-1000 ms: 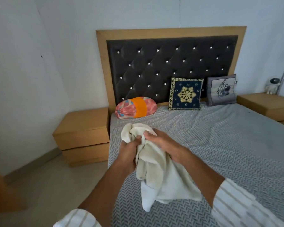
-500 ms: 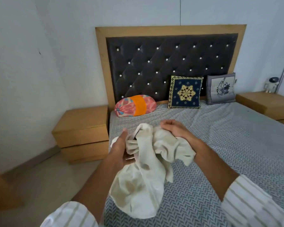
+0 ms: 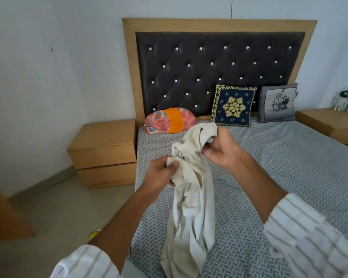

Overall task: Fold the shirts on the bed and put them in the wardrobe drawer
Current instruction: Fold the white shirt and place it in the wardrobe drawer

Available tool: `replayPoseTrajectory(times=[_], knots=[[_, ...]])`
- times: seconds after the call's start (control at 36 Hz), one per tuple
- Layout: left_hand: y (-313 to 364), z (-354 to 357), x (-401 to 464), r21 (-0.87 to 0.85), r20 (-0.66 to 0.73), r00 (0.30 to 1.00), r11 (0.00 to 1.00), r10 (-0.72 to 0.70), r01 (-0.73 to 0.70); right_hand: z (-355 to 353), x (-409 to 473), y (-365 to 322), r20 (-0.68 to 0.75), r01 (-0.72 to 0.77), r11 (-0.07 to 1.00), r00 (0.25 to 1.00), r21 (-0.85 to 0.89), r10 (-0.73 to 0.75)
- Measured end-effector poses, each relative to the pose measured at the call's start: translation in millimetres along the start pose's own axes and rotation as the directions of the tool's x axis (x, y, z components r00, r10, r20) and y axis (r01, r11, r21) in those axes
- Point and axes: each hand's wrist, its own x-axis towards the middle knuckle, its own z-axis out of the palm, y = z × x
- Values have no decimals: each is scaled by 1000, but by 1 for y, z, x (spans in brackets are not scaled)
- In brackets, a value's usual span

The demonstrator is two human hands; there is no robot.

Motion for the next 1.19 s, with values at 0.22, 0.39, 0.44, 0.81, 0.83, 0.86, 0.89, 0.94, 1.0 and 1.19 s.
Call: replayPoseTrajectory(times=[0.22,0.39,0.44,0.81,0.83,0.86,0.89,0.94,1.0,1.19], knots=[[45,-2,15,-572,90,989,807,-117,148,-62,0,77,264,-37,950,957,-311,124],[45,-24,30,-709,107,974,672,-197,214,-100,7,115,146,-22,696,972,-718,181],[37,-41,33,-731,103,957,632,-269,257,-110,8,107,102,0,697,989,-717,105],[-31,-36,46,464,-191,933,810,-303,358,-107,7,5,81,186,724,981,-665,-178],[-30,-27,47,522,-104,966,813,-238,257,-100,5,3,132,200,681,980,-705,-150],[-25,-16,47,562,12,988,818,-156,122,-96,4,0,179,211,637,977,-742,-115],[-19,-5,48,585,142,987,811,-69,-27,-91,3,-2,218,215,597,974,-773,-68],[-4,18,47,561,365,929,782,64,-274,-84,2,-6,275,210,541,961,-814,41],[5,33,50,488,478,876,810,63,-325,-79,-1,-11,318,217,513,941,-831,117],[20,40,56,290,371,927,942,52,-169,-88,-6,-28,258,189,322,948,-928,186]])
